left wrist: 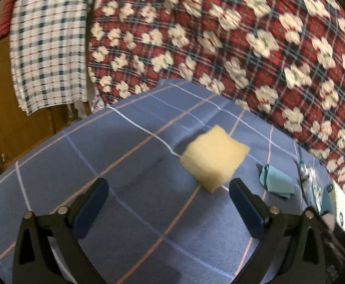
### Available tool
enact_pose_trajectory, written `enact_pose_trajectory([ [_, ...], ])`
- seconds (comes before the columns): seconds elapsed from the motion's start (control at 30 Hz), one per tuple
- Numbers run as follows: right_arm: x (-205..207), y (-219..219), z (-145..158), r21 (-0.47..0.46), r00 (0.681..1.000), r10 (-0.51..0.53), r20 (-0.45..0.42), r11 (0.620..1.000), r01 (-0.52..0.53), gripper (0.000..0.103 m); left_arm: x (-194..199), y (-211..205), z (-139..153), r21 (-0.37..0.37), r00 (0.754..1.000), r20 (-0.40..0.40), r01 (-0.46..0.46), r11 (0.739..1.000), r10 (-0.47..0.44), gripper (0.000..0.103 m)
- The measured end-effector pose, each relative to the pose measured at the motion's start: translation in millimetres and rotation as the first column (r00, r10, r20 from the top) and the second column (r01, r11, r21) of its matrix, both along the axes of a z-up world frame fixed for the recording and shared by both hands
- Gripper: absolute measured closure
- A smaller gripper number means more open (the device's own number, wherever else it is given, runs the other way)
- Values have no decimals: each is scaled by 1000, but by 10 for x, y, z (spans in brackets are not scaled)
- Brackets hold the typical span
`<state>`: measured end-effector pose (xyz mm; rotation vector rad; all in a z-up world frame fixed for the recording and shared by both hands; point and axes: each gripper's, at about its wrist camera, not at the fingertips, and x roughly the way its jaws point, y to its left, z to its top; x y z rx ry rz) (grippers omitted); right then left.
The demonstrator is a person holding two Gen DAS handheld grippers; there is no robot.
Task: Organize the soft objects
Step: 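Grasp the yellow sponge with the left gripper while the right gripper grasps the white rolled towel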
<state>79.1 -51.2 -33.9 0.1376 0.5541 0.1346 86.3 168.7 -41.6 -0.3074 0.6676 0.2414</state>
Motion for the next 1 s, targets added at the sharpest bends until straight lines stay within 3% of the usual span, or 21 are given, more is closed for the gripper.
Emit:
enact_pose_trajectory([
  [0.1, -130, -17, 83, -11, 996, -5, 84, 1000, 6, 23, 90, -77, -17, 22, 998, -30, 54, 998, -54, 0],
  [0.17, -169, -40, 137, -11, 992, -13, 122, 1000, 15, 23, 128, -165, 37, 91, 995, -19, 99, 991, -97, 0],
  [0.27, -194, -103, 179, 22, 989, -21, 145, 1000, 18, 23, 246, -310, 168, 226, 985, -13, 172, 959, -173, 0],
  [0.37, -213, -125, 190, 31, 988, -23, 150, 999, 19, 23, 471, -391, 238, 292, 972, -43, 234, 927, -232, 0],
  [0.53, -175, -151, 140, 45, 993, -18, 119, 999, 13, 23, 855, -481, 76, 226, 919, -177, 386, 894, -352, 2],
  [0.63, -152, -157, 114, 55, 994, -10, 105, 998, 4, 23, 991, -416, -84, 226, 930, -217, 344, 911, -297, 22],
  [0.67, -149, -151, 110, 53, 995, -7, 103, 999, 2, 23, 1032, -367, -127, 195, 927, -238, 337, 921, -289, 26],
  [0.7, -147, -139, 105, 50, 995, -4, 102, 999, -1, 23, 1049, -322, -147, 144, 921, -238, 347, 927, -308, 39],
  [0.73, -146, -127, 102, 46, 995, 0, 102, 999, -4, 23, 1035, -265, -133, 90, 922, -209, 351, 932, -327, 41],
  [0.77, -150, -114, 101, 42, 994, 3, 105, 999, -8, 23, 1006, -247, -147, 81, 925, -197, 346, 935, -325, 43],
  [0.9, -209, -112, 136, 47, 988, 8, 151, 999, -15, 23, 900, -214, -100, 75, 937, -160, 326, 942, -311, 44],
  [1.0, -261, -111, 168, 52, 982, 4, 191, 999, -14, 23, 737, -258, 33, 123, 958, -54, 285, 951, -280, 44],
])
